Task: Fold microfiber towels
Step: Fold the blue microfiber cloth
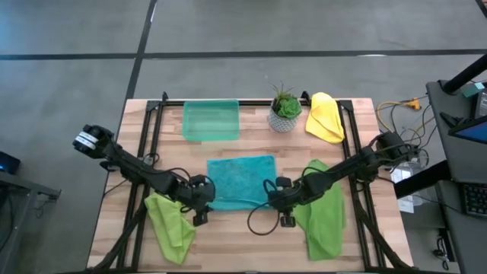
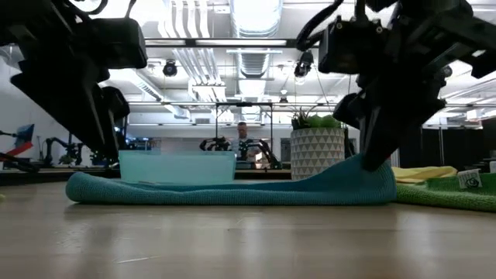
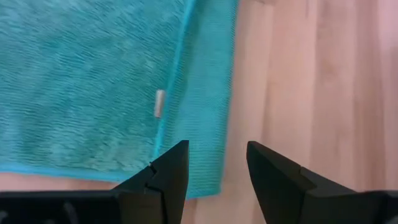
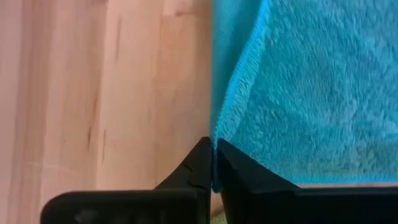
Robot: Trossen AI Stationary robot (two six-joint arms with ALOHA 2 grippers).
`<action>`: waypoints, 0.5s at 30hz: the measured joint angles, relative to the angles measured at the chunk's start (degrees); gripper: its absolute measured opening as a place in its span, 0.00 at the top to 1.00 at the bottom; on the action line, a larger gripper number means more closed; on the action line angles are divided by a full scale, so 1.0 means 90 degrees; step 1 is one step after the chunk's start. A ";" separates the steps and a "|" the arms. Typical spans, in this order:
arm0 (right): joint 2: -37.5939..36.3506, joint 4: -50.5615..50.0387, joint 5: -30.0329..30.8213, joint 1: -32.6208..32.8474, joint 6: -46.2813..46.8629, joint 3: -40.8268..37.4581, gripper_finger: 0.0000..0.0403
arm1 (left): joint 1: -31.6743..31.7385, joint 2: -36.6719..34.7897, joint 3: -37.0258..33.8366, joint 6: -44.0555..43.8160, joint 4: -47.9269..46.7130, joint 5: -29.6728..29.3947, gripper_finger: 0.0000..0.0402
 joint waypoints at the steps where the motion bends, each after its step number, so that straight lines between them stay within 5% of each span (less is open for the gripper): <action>1: 0.0000 -0.0026 -0.0015 0.0006 0.0059 -0.0015 0.97 | 0.0000 -0.0010 0.0000 0.0000 -0.0006 -0.0098 0.63; 15: -0.0049 -0.0109 -0.0022 0.0069 0.0094 0.0009 0.98 | 0.0075 -0.0017 -0.0593 -0.0003 0.0320 -0.0165 0.63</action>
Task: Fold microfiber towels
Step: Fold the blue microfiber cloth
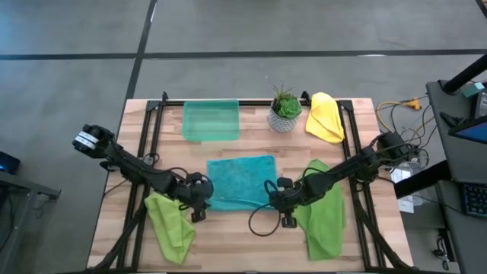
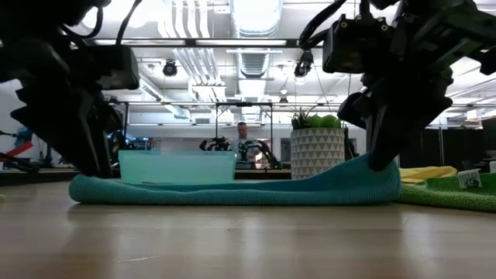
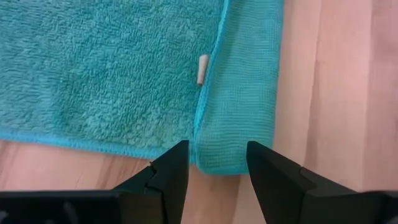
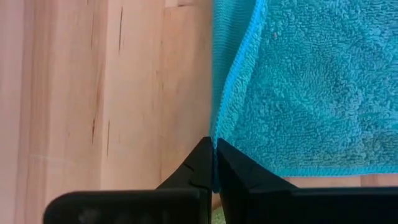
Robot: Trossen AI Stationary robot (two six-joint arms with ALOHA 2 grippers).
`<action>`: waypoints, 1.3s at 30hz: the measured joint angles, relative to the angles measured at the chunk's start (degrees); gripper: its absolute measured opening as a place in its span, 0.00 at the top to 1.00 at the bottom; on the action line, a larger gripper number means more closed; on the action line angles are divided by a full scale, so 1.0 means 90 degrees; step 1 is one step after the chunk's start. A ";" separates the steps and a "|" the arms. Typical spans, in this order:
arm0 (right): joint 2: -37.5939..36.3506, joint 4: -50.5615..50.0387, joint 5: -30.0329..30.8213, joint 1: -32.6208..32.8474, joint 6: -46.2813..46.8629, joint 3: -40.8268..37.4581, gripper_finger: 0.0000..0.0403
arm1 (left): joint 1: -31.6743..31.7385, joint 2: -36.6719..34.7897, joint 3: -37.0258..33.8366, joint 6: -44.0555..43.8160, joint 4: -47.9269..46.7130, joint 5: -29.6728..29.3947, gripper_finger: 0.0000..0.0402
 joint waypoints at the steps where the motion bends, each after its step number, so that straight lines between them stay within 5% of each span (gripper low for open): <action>1: 0.0000 0.0002 -0.0001 0.0000 -0.0002 0.0000 0.98 | 0.0020 0.0000 -0.0046 -0.0001 0.0090 0.0056 0.63; 16: -0.0002 0.0019 0.0002 0.0000 -0.0107 -0.0002 0.98 | 0.0567 0.0002 -0.0626 -0.0341 0.1357 0.0859 0.64; 20: -0.0002 0.0022 0.0001 0.0000 -0.0117 -0.0002 0.98 | 0.0598 0.0002 -0.0698 -0.0339 0.1364 0.1173 0.72; 26: -0.0036 0.0019 0.0001 0.0000 -0.0136 -0.0001 0.98 | 0.0598 0.0002 -0.0732 -0.0351 0.1362 0.1566 0.97; 39: -0.0849 -0.0170 -0.0454 0.0086 0.0173 -0.0002 0.98 | 0.0363 -0.0723 -0.0505 -0.0693 0.1412 0.2342 1.00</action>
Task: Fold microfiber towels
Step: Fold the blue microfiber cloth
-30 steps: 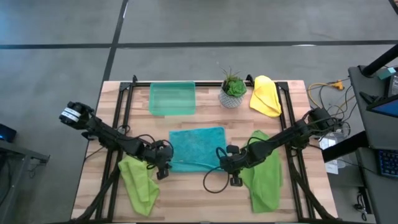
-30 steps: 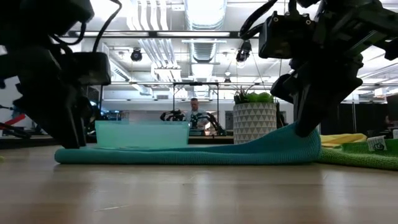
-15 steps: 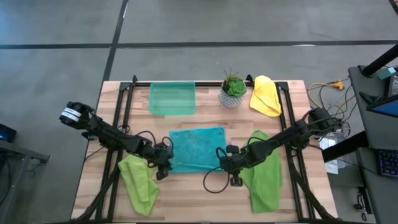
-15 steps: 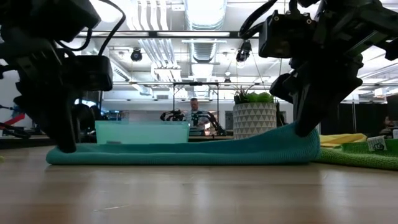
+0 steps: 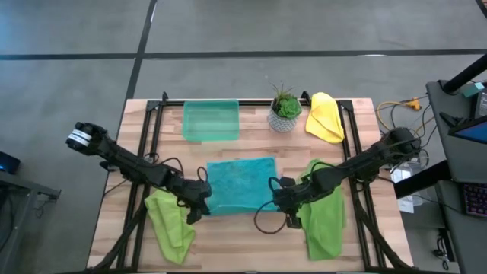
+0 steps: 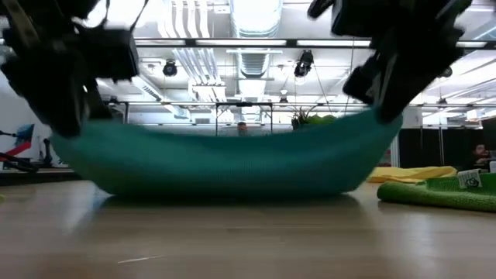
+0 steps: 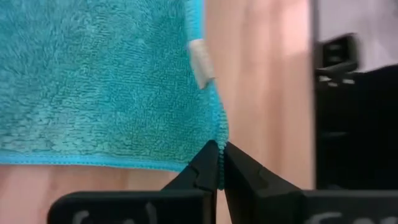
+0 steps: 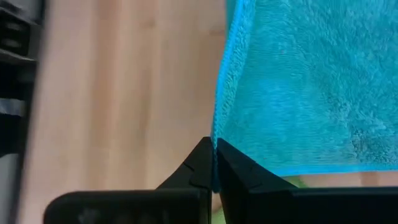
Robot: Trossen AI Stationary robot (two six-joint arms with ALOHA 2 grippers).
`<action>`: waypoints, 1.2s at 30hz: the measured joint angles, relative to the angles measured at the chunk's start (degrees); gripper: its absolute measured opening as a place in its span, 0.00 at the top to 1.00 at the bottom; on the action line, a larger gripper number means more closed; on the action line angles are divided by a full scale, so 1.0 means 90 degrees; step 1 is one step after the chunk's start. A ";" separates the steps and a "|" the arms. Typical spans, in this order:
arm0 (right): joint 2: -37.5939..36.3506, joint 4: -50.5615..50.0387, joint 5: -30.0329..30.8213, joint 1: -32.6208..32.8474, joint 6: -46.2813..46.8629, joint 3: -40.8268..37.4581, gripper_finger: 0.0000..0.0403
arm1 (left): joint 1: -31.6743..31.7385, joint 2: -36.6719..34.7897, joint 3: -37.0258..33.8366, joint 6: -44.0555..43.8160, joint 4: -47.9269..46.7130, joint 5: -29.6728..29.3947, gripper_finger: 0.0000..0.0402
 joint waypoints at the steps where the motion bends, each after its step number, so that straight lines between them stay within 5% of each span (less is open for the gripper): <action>1: -0.0095 -0.0008 -0.0002 0.0034 0.0030 0.0000 0.98 | -0.0067 -0.0119 -0.0001 -0.0024 -0.0005 -0.0004 1.00; 11: -0.0400 -0.0186 0.0655 -0.0361 0.0257 -0.0169 0.98 | -0.0080 -0.0795 -0.0036 0.0158 -0.0785 -0.1783 1.00; 36: 0.0208 -0.0225 0.0622 -0.2028 -0.1181 -0.0206 0.98 | 0.0057 -0.0094 -0.0046 0.0192 -0.1021 -0.3022 1.00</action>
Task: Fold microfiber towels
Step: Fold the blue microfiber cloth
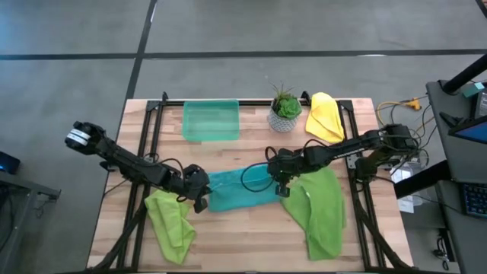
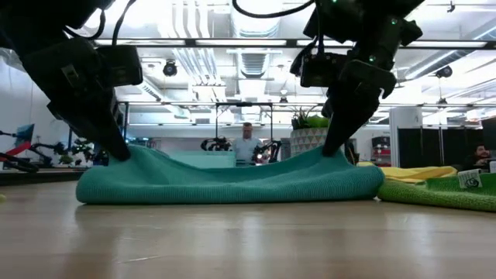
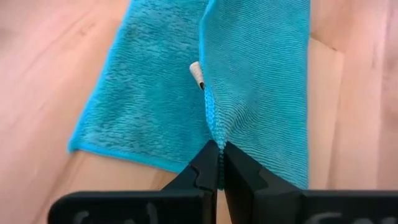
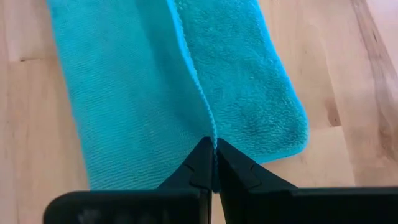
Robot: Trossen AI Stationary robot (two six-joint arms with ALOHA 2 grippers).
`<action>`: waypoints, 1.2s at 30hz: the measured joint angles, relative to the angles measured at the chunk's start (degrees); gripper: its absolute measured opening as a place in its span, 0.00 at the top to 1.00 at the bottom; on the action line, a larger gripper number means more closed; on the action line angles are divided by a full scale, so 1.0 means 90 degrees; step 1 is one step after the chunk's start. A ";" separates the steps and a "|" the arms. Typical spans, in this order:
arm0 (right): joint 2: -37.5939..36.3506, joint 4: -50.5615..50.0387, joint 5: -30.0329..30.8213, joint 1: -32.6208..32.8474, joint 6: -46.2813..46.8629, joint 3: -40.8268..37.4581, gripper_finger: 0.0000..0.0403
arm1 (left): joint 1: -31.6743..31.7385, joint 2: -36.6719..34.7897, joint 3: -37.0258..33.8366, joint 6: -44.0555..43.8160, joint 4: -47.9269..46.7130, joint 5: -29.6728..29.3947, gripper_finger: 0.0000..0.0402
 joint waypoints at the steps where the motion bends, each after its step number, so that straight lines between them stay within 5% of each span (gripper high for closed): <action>1: 0.0000 -0.0006 0.0002 0.0001 -0.0013 0.0000 0.98 | 0.0000 -0.0027 0.0000 -0.0001 -0.0070 -0.0050 1.00; 18: 0.0043 -0.0040 0.0380 -0.0218 0.0012 -0.0022 0.98 | 0.0023 -0.0108 -0.0012 0.0009 -0.0481 -0.0863 1.00; 36: 0.0083 0.0052 0.0446 -0.0682 -0.0129 -0.0022 0.96 | 0.0678 -0.0099 -0.0218 0.0060 -0.0470 -0.0874 0.99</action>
